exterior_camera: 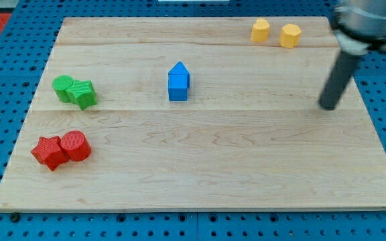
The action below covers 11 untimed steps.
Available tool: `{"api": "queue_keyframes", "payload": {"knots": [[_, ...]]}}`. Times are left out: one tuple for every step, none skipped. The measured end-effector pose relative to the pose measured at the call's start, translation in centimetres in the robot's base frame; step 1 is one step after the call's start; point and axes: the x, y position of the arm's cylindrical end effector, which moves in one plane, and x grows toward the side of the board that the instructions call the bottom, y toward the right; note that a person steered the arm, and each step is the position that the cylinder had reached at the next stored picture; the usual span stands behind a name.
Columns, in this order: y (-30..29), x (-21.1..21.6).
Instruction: Place the yellow blocks diagonal to each other
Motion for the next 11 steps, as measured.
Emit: {"api": "queue_keyframes", "payload": {"knots": [[5.2,-6.8],[0.5,-13.6],[-3.1,-18.7],[-9.0,-19.9],[-12.6,-15.2],[-11.9,-10.7],[-16.4,-16.5],[-13.9,-20.1],[-13.2,-20.4],[-8.7,-19.9],[-7.3,-17.5]]}}
